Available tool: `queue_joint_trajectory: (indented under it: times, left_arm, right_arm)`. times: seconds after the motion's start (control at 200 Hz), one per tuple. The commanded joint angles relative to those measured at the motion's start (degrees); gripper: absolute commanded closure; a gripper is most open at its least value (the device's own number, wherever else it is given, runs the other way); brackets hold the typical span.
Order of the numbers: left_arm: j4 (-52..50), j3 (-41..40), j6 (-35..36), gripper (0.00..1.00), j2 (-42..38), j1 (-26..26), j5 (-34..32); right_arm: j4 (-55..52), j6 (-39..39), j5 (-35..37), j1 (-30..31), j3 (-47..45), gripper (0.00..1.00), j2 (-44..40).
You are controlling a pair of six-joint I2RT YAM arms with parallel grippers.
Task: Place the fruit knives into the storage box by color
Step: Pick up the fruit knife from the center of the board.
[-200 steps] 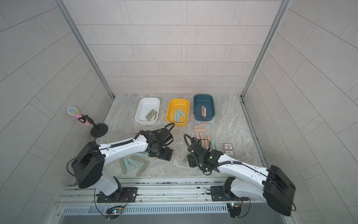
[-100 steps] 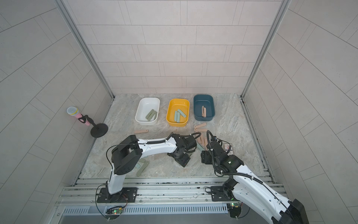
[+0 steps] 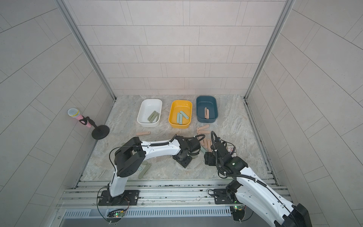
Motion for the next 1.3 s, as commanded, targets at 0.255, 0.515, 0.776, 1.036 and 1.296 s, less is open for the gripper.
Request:
queue_joint_trajectory:
  times: [0.255, 0.515, 0.776, 1.036, 1.296]
  left_arm:
    - [-2.12, 4.25, 2.66, 0.21, 9.10, 0.81, -0.61]
    - [-1.05, 3.31, 2.05, 0.50, 8.88, 0.81, 0.26]
    - [-1.45, 3.29, 2.00, 0.67, 7.13, 1.41, 0.94]
    - [-1.29, 3.28, 2.46, 0.67, 5.86, 2.39, 1.48]
    - [-1.55, 7.22, 3.64, 0.43, 10.69, 2.61, 3.47]
  right_arm:
    - [-1.12, -0.32, -0.24, -1.80, 0.85, 0.22, -0.43]
    - [-0.91, -0.32, -0.28, -2.22, 0.86, 0.23, -0.05]
    - [-0.82, -0.23, 0.18, -2.45, 0.60, 0.22, -0.03]
    - [-0.42, -0.46, 0.00, -2.64, 0.59, 0.22, 0.43]
    - [-0.99, -0.36, -0.65, -3.47, 0.67, 0.22, -0.69]
